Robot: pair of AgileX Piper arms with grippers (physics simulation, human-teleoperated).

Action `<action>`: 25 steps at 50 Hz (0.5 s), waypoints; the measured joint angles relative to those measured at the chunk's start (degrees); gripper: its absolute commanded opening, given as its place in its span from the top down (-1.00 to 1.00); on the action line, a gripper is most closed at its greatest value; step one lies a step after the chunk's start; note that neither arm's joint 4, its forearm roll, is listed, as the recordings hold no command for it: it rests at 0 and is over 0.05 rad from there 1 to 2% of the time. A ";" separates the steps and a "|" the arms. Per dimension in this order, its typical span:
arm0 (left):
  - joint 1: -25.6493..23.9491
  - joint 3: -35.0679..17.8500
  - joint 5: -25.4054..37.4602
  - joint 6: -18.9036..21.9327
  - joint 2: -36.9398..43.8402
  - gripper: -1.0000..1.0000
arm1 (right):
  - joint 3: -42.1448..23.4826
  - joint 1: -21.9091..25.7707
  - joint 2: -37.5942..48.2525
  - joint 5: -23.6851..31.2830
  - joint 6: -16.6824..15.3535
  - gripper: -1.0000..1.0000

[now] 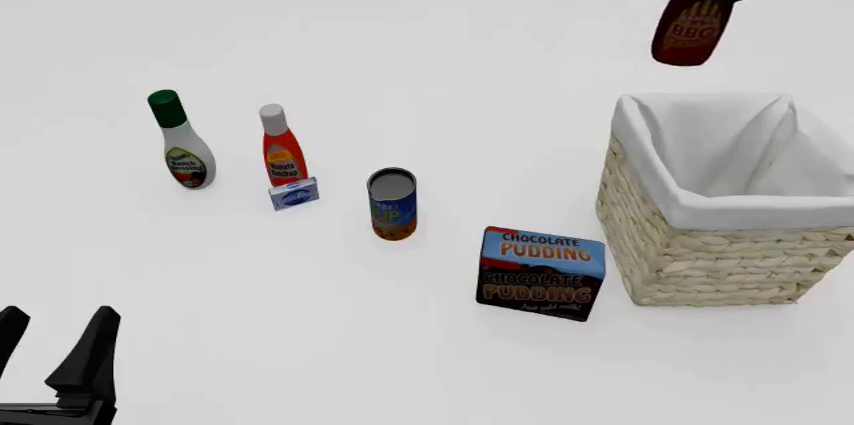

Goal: Pick the bbq sauce and place it in the basket.

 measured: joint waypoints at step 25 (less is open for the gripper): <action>0.00 0.00 0.00 0.00 0.00 -1.00 | 9.01 -7.64 -3.85 -3.85 0.06 1.00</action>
